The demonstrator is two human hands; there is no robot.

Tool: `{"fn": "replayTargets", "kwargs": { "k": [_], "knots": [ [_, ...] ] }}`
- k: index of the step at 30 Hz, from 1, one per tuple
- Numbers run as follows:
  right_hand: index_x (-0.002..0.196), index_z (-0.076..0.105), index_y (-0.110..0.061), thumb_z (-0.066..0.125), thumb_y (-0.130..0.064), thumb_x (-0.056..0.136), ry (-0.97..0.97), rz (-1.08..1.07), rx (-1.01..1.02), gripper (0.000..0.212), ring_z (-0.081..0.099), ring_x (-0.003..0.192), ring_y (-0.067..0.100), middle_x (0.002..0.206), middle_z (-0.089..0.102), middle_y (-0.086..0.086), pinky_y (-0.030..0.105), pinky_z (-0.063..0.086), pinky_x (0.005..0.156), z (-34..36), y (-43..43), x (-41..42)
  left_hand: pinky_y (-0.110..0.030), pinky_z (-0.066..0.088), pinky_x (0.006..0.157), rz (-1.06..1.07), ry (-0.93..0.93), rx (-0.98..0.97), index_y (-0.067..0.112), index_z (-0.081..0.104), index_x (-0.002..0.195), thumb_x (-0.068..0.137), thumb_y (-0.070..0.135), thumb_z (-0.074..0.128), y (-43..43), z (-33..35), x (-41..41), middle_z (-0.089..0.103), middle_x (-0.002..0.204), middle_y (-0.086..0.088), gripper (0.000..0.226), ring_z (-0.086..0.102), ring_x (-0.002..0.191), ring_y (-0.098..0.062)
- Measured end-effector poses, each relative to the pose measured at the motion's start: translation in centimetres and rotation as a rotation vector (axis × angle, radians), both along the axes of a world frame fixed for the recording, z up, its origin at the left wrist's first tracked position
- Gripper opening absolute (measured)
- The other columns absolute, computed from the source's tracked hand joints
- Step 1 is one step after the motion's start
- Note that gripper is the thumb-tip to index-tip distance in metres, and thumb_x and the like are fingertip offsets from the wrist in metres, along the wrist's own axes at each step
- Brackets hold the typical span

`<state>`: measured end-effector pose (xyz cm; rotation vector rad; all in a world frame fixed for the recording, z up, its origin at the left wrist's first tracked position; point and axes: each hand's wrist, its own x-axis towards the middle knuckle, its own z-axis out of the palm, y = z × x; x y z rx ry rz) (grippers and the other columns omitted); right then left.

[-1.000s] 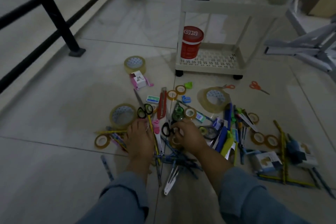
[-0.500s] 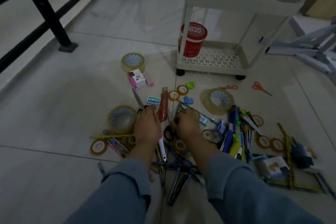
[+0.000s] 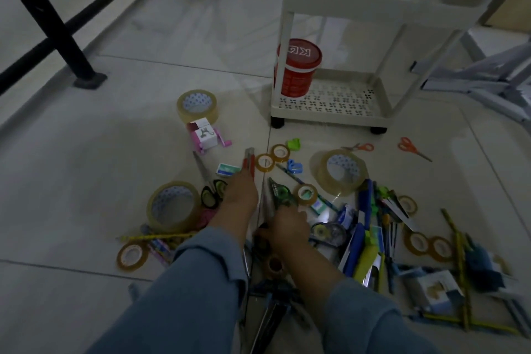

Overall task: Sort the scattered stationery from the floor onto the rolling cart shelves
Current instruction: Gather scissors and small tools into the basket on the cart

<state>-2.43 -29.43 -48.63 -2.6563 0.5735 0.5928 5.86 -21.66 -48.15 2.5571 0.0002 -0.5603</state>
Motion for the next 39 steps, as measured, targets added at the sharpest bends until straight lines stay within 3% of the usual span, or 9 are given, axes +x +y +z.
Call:
{"fn": "replayTargets", "kwargs": {
  "k": [5,10,14,20,25,27,30,34,39],
  "knots": [
    [0.092,0.058,-0.005,0.066,-0.023,0.083,-0.142,-0.118,0.254,0.022,0.06,0.093,0.028,0.101,0.064,0.016,0.03,0.045,0.071,0.4,-2.5,-0.5,-0.038,0.045,0.091,0.05,-0.05,0.182,0.001,0.046,0.123,0.096,0.011,0.048,-0.6,-0.8,0.1,0.052,0.128,-0.019,0.03,0.051,0.116,-0.033],
    [0.085,0.044,-0.017,0.063,-0.018,0.088,-0.37,-0.302,0.636,0.019,0.049,0.085,0.017,0.084,0.051,0.001,0.021,0.038,0.061,1.6,-3.5,-0.8,-0.04,0.039,0.102,0.08,-0.045,0.181,-0.003,0.042,0.127,0.095,0.001,0.036,-1.6,-0.6,-1.1,0.042,0.136,-0.021,0.032,0.04,0.126,-0.035],
    [0.112,0.058,-0.007,0.058,-0.028,0.091,-0.451,-0.421,0.872,0.029,0.058,0.102,0.024,0.111,0.061,0.012,0.039,0.049,0.094,2.8,-4.0,-0.4,-0.037,0.044,0.087,0.212,-0.127,-0.128,-0.003,0.049,0.118,0.097,0.01,0.039,-1.9,0.0,-2.3,0.048,0.126,-0.021,0.026,0.05,0.113,-0.036],
    [0.088,0.066,-0.02,0.062,-0.03,0.088,-0.55,-0.551,1.009,0.011,0.064,0.088,0.017,0.09,0.068,0.004,0.024,0.052,0.072,3.1,-4.3,-0.4,-0.031,0.048,0.085,0.321,0.11,-0.757,0.004,0.058,0.115,0.1,0.019,0.036,-3.2,2.4,-5.4,0.062,0.114,-0.018,0.03,0.06,0.102,-0.028],
    [0.131,0.047,-0.013,0.069,-0.043,0.079,-0.471,-0.583,0.939,0.064,0.059,0.108,0.021,0.12,0.058,0.006,0.04,0.05,0.097,3.0,-3.3,-0.2,-0.017,0.047,0.067,0.407,0.167,-0.833,0.004,0.056,0.12,0.102,0.021,0.03,-2.7,3.5,-6.4,0.059,0.109,-0.011,0.036,0.057,0.095,-0.018],
    [0.117,0.059,-0.012,0.069,-0.053,0.075,-0.401,-0.604,1.055,0.06,0.064,0.101,0.023,0.113,0.065,0.009,0.042,0.053,0.091,3.0,-3.2,-0.1,-0.013,0.045,0.061,0.343,0.126,-0.783,0.004,0.058,0.117,0.102,0.022,0.03,-2.2,3.8,-6.4,0.06,0.107,-0.009,0.036,0.057,0.09,-0.016],
    [0.108,0.064,-0.004,0.063,-0.025,0.088,-0.326,-0.651,1.295,0.029,0.066,0.096,0.027,0.106,0.068,0.016,0.039,0.055,0.08,3.3,-3.2,0.1,-0.025,0.04,0.069,0.06,-0.08,-0.432,0.002,0.062,0.108,0.102,0.024,0.03,-1.3,3.5,-5.7,0.062,0.106,-0.014,0.039,0.059,0.097,-0.025],
    [0.108,0.061,-0.001,0.061,-0.013,0.089,-0.317,-0.616,1.306,0.023,0.068,0.081,0.027,0.089,0.069,0.013,0.045,0.056,0.077,3.1,-3.1,0.3,-0.036,0.044,0.084,0.159,-0.353,-0.198,0.004,0.059,0.113,0.098,0.018,0.04,1.9,2.6,-3.0,0.059,0.111,-0.018,0.029,0.056,0.101,-0.031],
    [0.092,0.064,-0.007,0.062,-0.014,0.089,-0.307,-0.616,1.299,0.008,0.068,0.079,0.026,0.083,0.069,0.01,0.038,0.056,0.065,2.3,-3.4,-0.1,-0.041,0.032,0.108,-0.051,-0.052,0.116,0.011,0.021,0.148,0.098,0.024,0.041,4.8,0.2,-0.4,0.022,0.151,-0.022,0.055,0.032,0.133,-0.039]
  ]
}}
